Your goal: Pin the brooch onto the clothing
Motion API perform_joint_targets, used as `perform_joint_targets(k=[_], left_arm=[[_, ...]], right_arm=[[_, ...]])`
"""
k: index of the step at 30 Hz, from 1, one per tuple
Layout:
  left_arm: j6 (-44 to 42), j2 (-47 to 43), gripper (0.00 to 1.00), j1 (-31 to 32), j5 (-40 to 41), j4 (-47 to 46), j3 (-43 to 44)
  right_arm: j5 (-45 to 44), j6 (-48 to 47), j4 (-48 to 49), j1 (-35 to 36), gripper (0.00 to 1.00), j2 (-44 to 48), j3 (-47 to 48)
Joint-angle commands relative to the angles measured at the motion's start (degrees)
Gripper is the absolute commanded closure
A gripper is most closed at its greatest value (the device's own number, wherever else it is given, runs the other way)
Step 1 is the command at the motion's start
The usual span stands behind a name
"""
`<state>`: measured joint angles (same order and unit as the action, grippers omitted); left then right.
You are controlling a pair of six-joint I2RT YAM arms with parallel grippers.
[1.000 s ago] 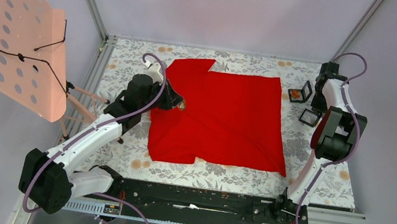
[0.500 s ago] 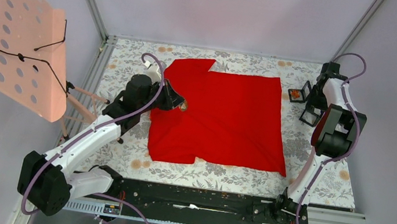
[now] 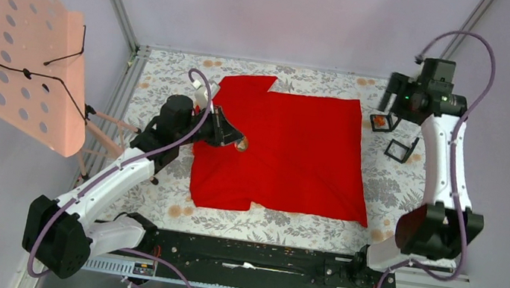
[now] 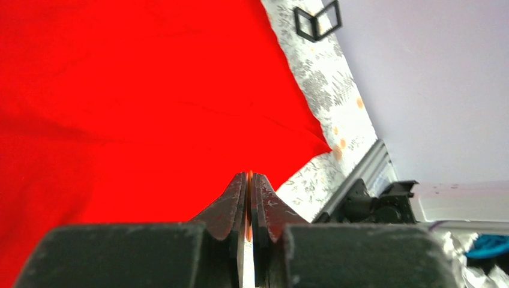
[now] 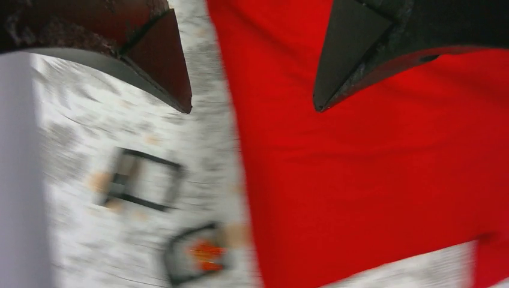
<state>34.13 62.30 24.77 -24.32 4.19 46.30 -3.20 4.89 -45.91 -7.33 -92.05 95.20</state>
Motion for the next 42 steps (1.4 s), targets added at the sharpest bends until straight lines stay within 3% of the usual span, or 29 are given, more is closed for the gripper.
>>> perform_joint_targets(k=[1, 6, 14, 21, 26, 42], left_arm=[[1.9, 0.1, 1.0, -0.5, -10.7, -4.6, 2.7], [3.3, 0.0, 1.0, -0.5, -15.2, -8.1, 2.5], [4.0, -0.2, 1.0, -0.5, -17.9, -8.8, 2.4], [7.4, -0.7, 1.0, -0.5, -22.0, -14.7, 1.3], [7.9, -1.1, 1.0, -0.5, -22.7, -15.6, 0.8], [9.5, -2.1, 1.0, -0.5, -23.9, -17.7, 0.5]], right_arm=[[25.6, -0.5, -0.8, 9.5, 0.2, 4.6, -3.3], [47.4, 3.5, 5.9, 20.1, 0.27, 6.8, -8.3], [65.7, 14.3, 25.4, 31.6, 0.31, 9.7, -18.8], [66.9, 17.2, 31.8, 35.8, 0.39, 8.0, -21.1], [67.7, 19.1, 34.3, 37.0, 0.51, 6.8, -21.3], [66.1, 15.5, 30.0, 37.8, 0.55, 5.7, -20.0]])
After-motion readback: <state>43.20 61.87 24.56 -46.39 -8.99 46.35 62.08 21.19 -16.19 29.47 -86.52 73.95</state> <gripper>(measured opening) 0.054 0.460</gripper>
